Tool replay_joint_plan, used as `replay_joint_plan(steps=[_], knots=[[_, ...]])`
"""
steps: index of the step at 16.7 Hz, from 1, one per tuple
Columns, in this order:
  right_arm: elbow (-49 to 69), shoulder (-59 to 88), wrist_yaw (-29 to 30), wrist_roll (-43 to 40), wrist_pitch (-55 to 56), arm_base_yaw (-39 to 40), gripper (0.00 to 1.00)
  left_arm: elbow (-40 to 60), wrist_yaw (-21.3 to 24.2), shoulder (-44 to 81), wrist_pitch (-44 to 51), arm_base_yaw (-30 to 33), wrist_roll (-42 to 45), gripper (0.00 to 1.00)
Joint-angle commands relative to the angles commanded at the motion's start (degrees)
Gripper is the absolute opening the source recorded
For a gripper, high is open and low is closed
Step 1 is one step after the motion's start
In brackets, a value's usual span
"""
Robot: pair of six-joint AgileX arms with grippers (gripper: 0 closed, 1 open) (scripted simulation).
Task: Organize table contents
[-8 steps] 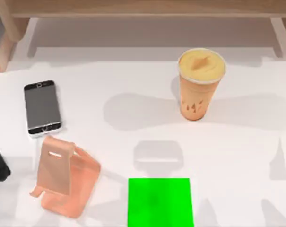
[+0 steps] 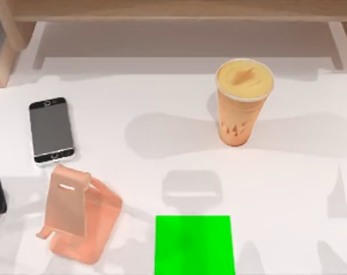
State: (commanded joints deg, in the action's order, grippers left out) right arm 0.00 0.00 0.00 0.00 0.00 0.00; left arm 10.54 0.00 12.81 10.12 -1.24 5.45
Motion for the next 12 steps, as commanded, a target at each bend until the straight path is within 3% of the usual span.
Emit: replay_joint_plan(steps=[12], knots=[[0.0,0.0,0.0,0.0,0.0,0.0,1.00,40.4,0.1,62.3,38.6,-4.7,20.3,1.00]])
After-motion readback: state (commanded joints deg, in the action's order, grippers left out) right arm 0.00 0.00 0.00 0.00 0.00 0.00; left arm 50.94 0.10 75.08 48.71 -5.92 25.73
